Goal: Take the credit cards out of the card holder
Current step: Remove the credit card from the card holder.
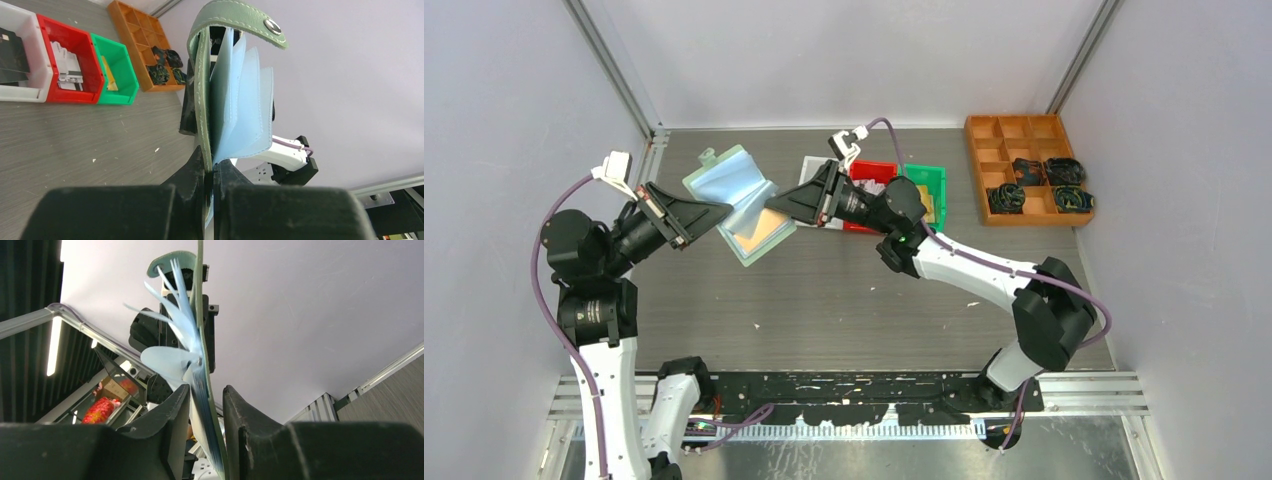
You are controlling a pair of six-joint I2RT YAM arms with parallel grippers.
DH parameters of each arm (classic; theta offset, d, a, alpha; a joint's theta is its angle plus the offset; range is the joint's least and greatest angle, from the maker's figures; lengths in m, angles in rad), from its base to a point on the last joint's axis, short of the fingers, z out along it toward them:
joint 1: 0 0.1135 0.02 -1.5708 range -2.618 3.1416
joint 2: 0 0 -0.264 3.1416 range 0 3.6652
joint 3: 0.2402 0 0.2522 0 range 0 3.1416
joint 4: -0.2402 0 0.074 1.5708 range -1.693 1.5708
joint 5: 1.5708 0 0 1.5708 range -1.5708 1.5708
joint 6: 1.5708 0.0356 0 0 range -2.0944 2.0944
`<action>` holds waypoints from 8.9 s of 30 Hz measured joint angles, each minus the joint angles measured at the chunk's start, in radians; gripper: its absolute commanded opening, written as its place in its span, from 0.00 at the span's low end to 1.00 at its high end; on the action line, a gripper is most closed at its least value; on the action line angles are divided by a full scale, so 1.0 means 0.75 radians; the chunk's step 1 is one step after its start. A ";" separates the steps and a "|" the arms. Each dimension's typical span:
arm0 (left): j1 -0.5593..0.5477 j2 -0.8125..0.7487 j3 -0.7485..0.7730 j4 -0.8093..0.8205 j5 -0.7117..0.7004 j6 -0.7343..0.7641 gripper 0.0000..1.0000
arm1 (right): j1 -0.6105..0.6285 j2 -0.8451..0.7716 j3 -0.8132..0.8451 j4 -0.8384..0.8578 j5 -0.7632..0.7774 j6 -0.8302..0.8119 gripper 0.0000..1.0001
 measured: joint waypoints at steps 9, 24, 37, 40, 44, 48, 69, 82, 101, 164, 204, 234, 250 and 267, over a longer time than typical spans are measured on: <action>0.000 0.004 0.000 0.042 0.040 -0.010 0.00 | 0.021 0.074 0.091 0.011 -0.002 0.022 0.36; 0.000 0.006 -0.039 0.108 0.109 -0.004 0.02 | 0.069 0.176 0.145 0.203 -0.032 0.208 0.31; 0.011 -0.017 -0.039 -0.094 0.168 0.388 0.64 | 0.073 0.214 0.102 0.287 -0.045 0.290 0.08; 0.010 -0.011 -0.011 -0.211 0.211 0.532 0.61 | 0.076 0.207 0.063 0.273 -0.039 0.283 0.08; 0.010 -0.012 -0.008 -0.272 0.282 0.632 0.50 | 0.081 0.180 0.038 0.238 -0.039 0.273 0.08; 0.011 -0.017 -0.008 -0.272 0.372 0.672 0.39 | 0.085 0.158 0.037 0.214 -0.048 0.256 0.08; 0.008 -0.165 0.127 -0.486 0.299 1.083 0.62 | 0.079 0.106 0.040 0.080 -0.009 0.212 0.07; 0.008 -0.202 0.059 -0.480 0.005 1.244 0.35 | 0.110 0.105 0.128 -0.179 0.045 0.093 0.07; 0.006 -0.191 -0.090 -0.156 -0.078 0.757 0.04 | 0.142 0.119 0.166 -0.193 0.068 0.096 0.34; -0.001 -0.084 -0.048 -0.081 -0.045 0.330 0.00 | 0.180 -0.145 -0.171 -0.146 -0.143 -0.416 0.32; -0.001 -0.002 -0.010 -0.068 -0.044 0.058 0.00 | 0.110 -0.182 -0.337 0.012 -0.149 -0.309 0.30; 0.005 -0.002 -0.004 -0.040 -0.055 0.024 0.00 | 0.105 -0.071 -0.222 -0.030 -0.008 -0.204 0.30; 0.008 -0.015 -0.055 -0.039 -0.039 0.039 0.00 | 0.104 0.022 -0.203 0.256 0.065 0.026 0.47; 0.006 -0.033 -0.061 -0.037 0.018 0.052 0.00 | 0.115 0.023 -0.148 0.170 0.093 0.023 0.47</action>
